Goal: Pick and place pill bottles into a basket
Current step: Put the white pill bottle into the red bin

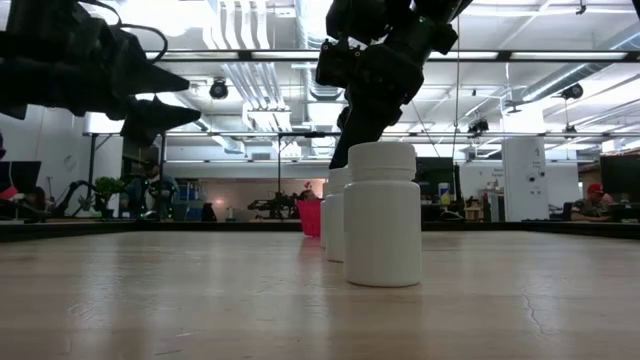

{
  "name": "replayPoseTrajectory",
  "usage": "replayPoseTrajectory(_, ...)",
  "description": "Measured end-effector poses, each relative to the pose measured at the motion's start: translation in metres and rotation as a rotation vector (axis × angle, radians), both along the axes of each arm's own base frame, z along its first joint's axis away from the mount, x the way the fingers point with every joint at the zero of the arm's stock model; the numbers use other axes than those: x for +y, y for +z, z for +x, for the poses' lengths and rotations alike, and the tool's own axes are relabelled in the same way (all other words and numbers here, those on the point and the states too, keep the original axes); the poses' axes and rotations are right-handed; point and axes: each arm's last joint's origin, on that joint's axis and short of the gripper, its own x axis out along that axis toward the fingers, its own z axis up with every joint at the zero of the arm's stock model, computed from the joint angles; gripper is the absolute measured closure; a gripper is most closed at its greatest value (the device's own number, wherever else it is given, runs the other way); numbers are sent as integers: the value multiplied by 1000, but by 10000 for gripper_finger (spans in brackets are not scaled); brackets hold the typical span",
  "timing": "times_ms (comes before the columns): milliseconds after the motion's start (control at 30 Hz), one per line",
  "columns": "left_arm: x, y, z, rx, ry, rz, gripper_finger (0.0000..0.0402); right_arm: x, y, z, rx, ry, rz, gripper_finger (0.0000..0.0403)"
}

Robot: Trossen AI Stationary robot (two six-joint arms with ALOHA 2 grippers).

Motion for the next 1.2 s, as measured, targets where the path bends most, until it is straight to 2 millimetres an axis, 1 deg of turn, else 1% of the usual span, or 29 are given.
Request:
replayPoseTrajectory(133, 0, 0, 0, 0, 0, 0, 104, 0, -2, 1, 4, 8, -5, 165)
replayPoseTrajectory(367, 0, 0, 0, 1, 1, -1, 104, 0, -25, 5, 71, 39, -20, 165)
replayPoseTrajectory(733, 0, -2, 1, 15, 5, -8, 104, 0, -38, 10, 113, 29, -11, 165)
replayPoseTrajectory(933, 0, -4, 2, 32, 6, -11, 104, -1, -35, 20, 92, 13, -2, 165)
replayPoseTrajectory(1200, 1, -3, 3, 20, 7, -10, 104, -1, -31, 22, 85, 12, -1, 165)
